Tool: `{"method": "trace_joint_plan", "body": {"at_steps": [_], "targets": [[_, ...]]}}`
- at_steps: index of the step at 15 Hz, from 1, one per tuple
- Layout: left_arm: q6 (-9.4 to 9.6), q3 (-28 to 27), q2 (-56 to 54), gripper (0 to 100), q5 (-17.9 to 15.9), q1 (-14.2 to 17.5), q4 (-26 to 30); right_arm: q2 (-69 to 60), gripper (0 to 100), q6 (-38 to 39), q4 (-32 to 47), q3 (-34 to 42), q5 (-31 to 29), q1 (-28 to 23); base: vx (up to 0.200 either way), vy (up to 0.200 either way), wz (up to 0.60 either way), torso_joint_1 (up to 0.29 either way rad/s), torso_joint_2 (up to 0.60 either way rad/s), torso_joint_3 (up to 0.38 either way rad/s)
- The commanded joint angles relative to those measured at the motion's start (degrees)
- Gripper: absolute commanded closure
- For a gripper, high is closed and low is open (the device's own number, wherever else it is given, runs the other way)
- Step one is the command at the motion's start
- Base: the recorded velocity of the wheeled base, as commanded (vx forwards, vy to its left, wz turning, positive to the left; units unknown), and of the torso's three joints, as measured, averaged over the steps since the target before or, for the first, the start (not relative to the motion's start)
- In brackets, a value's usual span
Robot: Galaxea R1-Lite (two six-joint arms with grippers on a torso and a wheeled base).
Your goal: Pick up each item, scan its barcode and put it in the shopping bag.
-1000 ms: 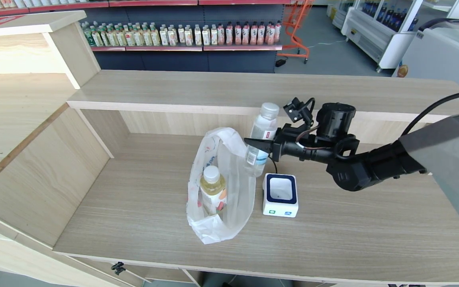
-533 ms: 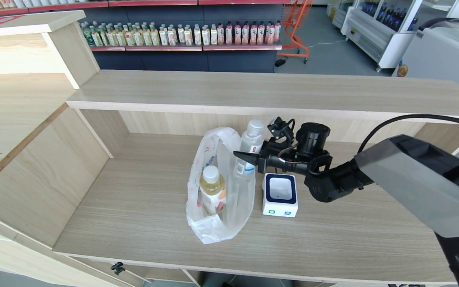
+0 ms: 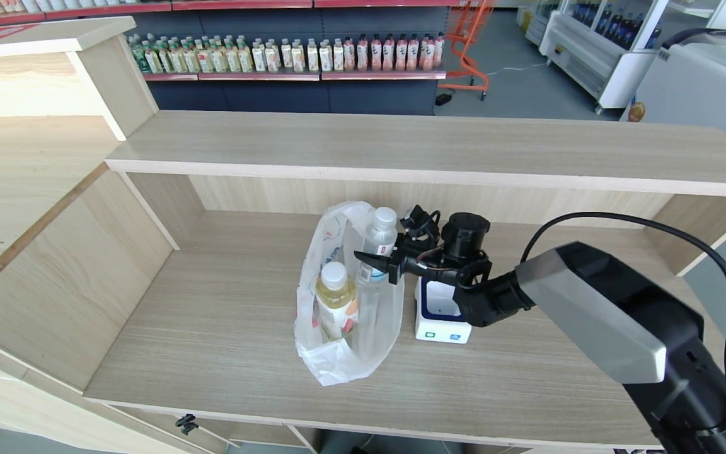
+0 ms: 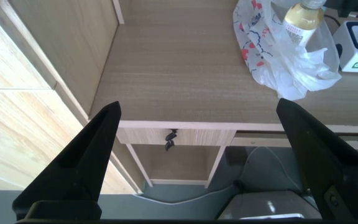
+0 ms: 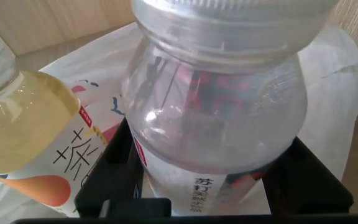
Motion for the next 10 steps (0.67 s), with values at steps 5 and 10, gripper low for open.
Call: {"method": "trace_joint_plan", "body": {"at_steps": [5,10], "targets": [[-0.01,0.1,0.0,0,0.0,0.0,0.0,5.3,100,-0.9,0.1,-5.6,0.0,1.9,0.000,0.000,0.00,0.000,0.00,0.000],[-0.01,0.0,0.0,0,0.0,0.0,0.0,3.8,0,-3.4,2.6,-5.4,-0.1,1.5,0.000,0.000,0.00,0.000,0.00,0.000]]}}
